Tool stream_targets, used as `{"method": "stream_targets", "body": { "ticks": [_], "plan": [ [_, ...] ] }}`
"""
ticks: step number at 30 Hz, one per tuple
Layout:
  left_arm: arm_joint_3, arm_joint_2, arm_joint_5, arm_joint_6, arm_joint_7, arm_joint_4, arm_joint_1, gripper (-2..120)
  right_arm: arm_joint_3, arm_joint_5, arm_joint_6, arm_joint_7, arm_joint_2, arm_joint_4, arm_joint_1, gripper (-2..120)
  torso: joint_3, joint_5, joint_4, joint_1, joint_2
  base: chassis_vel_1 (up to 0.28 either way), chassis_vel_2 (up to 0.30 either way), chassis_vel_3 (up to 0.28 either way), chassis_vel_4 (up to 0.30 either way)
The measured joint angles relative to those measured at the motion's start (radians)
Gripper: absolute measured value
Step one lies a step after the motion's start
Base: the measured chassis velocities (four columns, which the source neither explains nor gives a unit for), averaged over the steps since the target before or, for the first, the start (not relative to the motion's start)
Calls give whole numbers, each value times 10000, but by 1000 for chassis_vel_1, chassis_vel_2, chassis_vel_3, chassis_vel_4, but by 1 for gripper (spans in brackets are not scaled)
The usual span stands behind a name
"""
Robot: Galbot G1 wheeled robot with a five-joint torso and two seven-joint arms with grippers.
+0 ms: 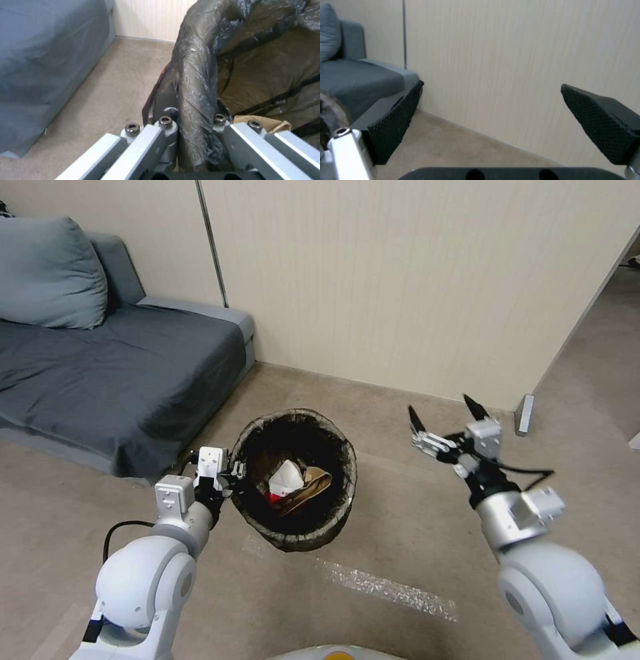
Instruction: Pick up the trash bin, then pick up the garbage from the floor and place it into the trash bin.
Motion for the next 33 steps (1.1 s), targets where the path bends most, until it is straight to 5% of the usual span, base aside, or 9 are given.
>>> {"method": "stream_targets", "body": {
  "ticks": [13, 33],
  "plan": [
    [-205, -42, 89, -70, 31, -128, 151, 3, 1000, -867, 1944, -556, 1559, -257, -2505, 100, 0, 0, -1, 0, 0, 0, 0, 0, 0],
    [-202, -36, 96, 93, 88, -276, 198, 3, 1561, -1074, 3660, -544, 1836, -761, -4124, 100, -1, 0, -1, 0, 0, 13, 12, 10, 10]
  ]
}}
